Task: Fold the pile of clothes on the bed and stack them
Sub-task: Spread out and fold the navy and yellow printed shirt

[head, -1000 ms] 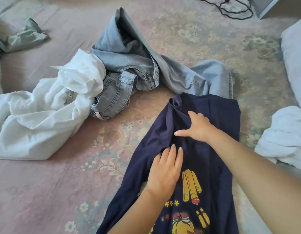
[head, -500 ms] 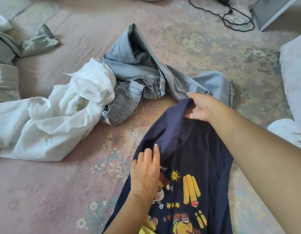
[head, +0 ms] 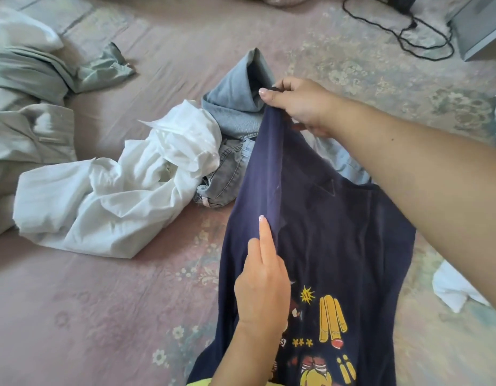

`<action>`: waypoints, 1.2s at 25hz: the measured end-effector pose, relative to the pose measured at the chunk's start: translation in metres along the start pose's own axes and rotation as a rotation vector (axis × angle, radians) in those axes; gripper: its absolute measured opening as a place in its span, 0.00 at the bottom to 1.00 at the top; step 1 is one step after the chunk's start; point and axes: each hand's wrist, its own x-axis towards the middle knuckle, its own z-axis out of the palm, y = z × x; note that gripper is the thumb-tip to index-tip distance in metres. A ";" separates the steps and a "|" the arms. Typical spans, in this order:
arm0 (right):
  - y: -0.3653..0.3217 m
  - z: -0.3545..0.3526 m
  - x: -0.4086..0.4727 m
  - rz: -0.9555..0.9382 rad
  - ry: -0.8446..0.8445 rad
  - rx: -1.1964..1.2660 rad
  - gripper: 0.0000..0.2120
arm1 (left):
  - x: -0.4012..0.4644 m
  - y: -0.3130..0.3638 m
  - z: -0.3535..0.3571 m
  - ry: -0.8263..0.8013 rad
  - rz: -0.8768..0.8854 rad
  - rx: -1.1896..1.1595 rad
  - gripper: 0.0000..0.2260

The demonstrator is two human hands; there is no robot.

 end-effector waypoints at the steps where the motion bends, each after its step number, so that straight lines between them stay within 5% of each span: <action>1: -0.004 -0.005 0.001 -0.041 0.001 -0.108 0.13 | 0.001 -0.004 -0.001 0.003 -0.029 -0.028 0.21; 9: -0.020 -0.027 -0.008 0.083 -0.085 -0.341 0.08 | 0.024 -0.017 -0.031 -0.275 -0.398 -0.170 0.06; 14: -0.039 -0.027 -0.021 0.039 -0.107 -0.191 0.12 | 0.094 0.004 -0.058 -0.088 -0.172 -0.458 0.25; 17: -0.041 -0.030 -0.031 0.003 -0.065 -0.096 0.10 | 0.163 0.026 -0.058 -0.206 -0.069 -0.606 0.42; 20: -0.031 -0.059 -0.039 -0.031 0.009 0.030 0.07 | 0.191 0.032 -0.053 -0.242 -0.049 -0.525 0.33; 25: 0.103 -0.149 -0.061 0.215 0.264 -0.345 0.06 | 0.213 0.018 -0.063 -0.325 0.449 -0.129 0.14; 30: 0.217 -0.160 -0.065 0.337 0.171 -0.516 0.18 | 0.241 0.018 -0.059 -0.405 0.628 0.068 0.04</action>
